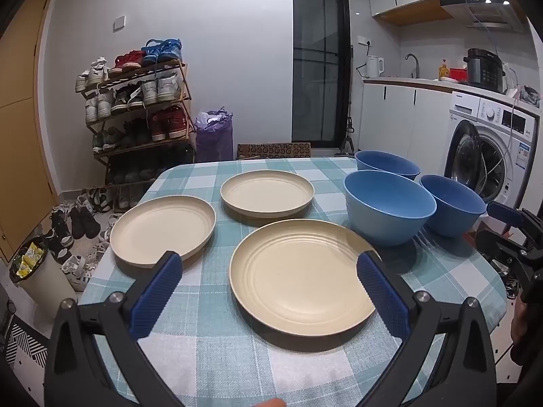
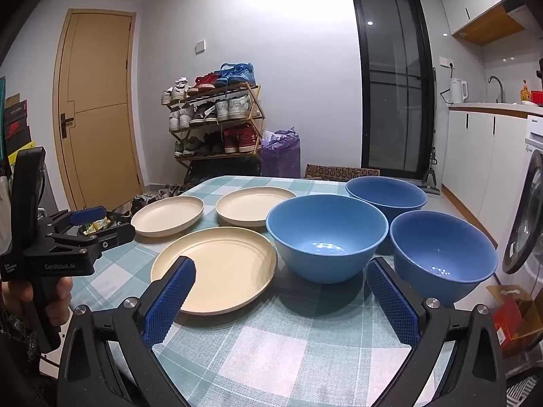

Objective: Organize plates and bowls

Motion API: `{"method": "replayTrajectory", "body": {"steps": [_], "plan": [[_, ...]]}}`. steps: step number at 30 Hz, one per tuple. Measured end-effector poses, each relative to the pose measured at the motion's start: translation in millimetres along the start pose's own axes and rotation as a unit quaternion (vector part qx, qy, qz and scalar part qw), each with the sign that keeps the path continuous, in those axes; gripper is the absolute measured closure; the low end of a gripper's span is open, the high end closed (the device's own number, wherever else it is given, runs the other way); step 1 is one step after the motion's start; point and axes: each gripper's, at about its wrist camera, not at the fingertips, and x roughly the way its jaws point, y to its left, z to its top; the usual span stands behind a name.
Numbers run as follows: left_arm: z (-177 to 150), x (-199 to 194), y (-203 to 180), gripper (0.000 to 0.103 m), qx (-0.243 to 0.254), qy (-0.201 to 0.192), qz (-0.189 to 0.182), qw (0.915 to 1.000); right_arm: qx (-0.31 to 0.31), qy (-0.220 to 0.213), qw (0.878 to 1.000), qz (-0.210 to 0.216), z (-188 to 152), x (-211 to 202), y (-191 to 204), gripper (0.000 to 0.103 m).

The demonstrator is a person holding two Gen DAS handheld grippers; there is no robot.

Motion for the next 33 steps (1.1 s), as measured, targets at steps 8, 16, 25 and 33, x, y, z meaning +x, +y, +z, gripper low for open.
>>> {"method": "replayTrajectory", "body": {"steps": [8,16,25,33], "plan": [[-1.0,-2.1,-4.2,0.000,0.010,-0.002,-0.002,0.9999,0.000,-0.003,1.000,-0.002,2.5,-4.8,-0.7,0.000],[-0.2,-3.6,-5.5,0.000,0.011,-0.003,-0.003,0.9999,0.001,-0.003,1.000,-0.002,2.6,-4.2,-2.1,0.000],[-0.5,-3.1,-5.9,0.000,0.009,-0.001,-0.002,1.0000,0.000,-0.004,1.000,-0.003,1.5,-6.0,-2.7,0.000],[-0.4,-1.4,-2.8,0.000,0.004,0.002,-0.005,1.0000,0.000,-0.004,1.000,-0.004,1.5,-6.5,-2.8,0.000]]}}
